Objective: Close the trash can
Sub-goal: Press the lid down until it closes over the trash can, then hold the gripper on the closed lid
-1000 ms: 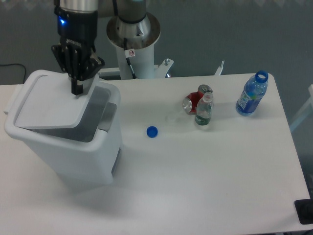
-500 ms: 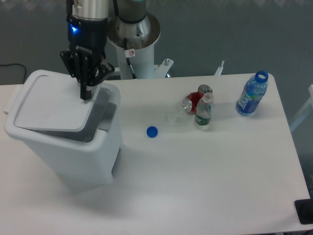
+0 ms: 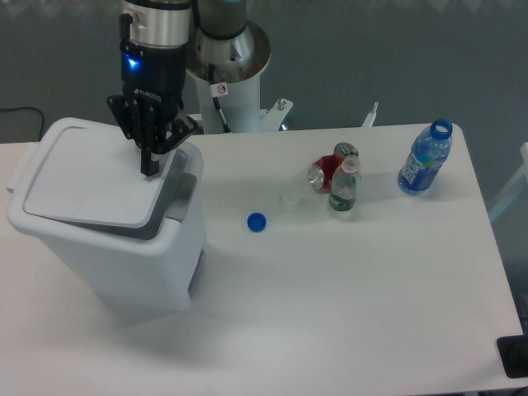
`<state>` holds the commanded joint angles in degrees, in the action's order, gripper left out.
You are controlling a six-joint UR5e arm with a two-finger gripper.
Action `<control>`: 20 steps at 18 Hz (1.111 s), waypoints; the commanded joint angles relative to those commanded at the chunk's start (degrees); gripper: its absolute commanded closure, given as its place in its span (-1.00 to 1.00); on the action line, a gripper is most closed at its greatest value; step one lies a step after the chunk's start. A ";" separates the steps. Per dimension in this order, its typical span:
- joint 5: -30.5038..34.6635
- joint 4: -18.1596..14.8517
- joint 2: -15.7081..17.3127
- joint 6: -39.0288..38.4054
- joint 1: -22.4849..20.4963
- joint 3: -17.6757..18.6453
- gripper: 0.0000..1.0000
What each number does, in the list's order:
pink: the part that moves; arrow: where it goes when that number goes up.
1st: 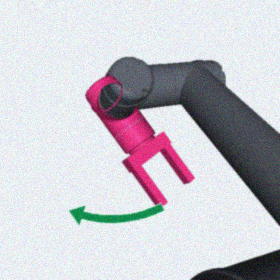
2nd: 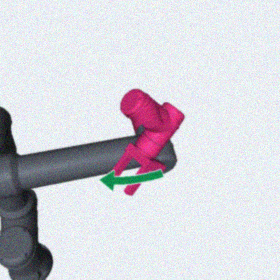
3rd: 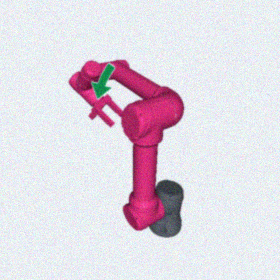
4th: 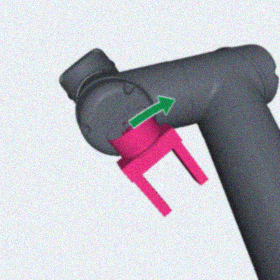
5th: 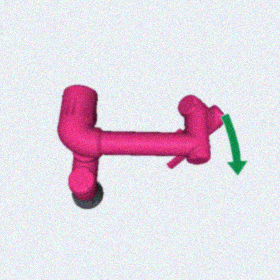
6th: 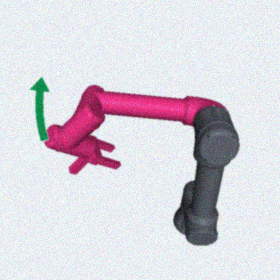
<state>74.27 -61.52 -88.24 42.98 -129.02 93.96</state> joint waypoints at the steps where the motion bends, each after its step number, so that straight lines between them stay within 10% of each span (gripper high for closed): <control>1: 0.00 0.00 -0.35 -0.09 0.09 0.00 0.91; 20: 0.18 0.26 -2.02 0.00 -0.18 0.88 0.91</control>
<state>74.44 -61.26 -90.26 42.98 -129.20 94.83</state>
